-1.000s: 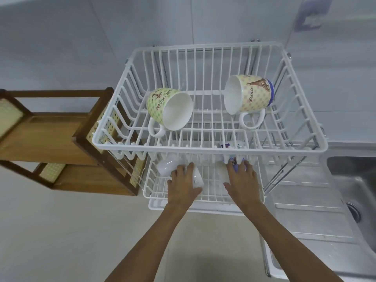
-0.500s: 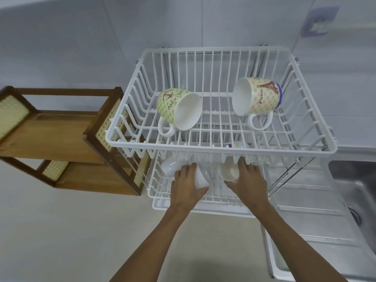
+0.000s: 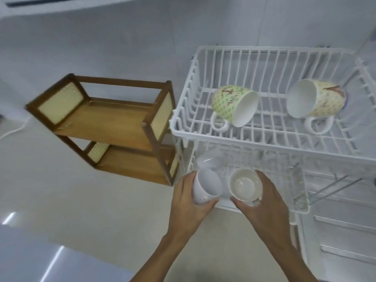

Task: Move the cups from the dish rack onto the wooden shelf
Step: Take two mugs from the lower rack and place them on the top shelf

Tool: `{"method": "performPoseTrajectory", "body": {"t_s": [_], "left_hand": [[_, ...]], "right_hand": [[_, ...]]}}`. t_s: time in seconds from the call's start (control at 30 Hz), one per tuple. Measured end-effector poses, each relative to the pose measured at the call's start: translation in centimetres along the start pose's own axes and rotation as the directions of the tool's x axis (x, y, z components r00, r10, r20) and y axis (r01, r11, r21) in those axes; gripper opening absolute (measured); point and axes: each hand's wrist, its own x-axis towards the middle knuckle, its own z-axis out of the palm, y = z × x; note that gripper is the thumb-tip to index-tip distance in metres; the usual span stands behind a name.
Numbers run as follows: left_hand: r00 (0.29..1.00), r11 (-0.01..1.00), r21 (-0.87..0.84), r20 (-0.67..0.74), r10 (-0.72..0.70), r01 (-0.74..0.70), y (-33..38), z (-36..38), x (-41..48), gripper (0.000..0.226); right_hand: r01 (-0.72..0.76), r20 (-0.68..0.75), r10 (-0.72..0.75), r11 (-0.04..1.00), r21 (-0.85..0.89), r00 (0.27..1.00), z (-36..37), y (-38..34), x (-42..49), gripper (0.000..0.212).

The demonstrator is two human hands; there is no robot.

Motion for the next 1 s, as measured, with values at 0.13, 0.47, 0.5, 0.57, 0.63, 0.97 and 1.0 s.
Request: {"method": "performPoseTrajectory", "body": {"t_s": [0.13,0.47,0.5,0.57,0.63,0.97,1.0], "left_hand": [[0.995,0.997,-0.042,-0.068,-0.066,0.063,-3.5,-5.3,-1.6,0.083],[0.985,0.992,-0.112,-0.151,-0.08,0.064,-13.9,-20.3,1.3,0.085],[0.984,0.992,-0.117,-0.161,-0.07,0.052,-14.4,-21.9,2.3,0.086],[0.983,0.993,-0.121,-0.181,-0.025,0.003,-14.7,-24.9,4.6,0.087],[0.977,0.991,-0.124,-0.21,0.031,-0.058,-14.7,-27.7,7.4,0.088],[0.96,0.978,-0.191,-0.279,0.029,-0.085,-13.3,-32.7,20.6,0.086],[0.963,0.981,-0.185,-0.27,0.013,-0.065,-13.5,-32.7,21.4,0.087]], "right_hand": [[-0.019,0.069,0.017,0.999,0.032,0.997,1.9,-3.6,-4.6,0.103],[-0.017,0.115,0.008,0.997,0.075,0.993,11.0,-20.0,-12.2,0.099],[-0.01,0.138,-0.002,0.996,0.089,0.99,11.8,-21.7,-12.0,0.098],[0.031,0.13,-0.043,0.995,0.098,0.991,12.8,-24.8,-10.8,0.098],[0.083,0.052,-0.088,0.992,0.1,0.995,13.1,-28.2,-9.0,0.097],[0.207,-0.173,-0.204,0.978,0.003,0.964,14.2,-40.0,3.6,0.088],[0.208,-0.161,-0.207,0.978,-0.011,0.965,14.7,-40.5,4.6,0.086]]}}
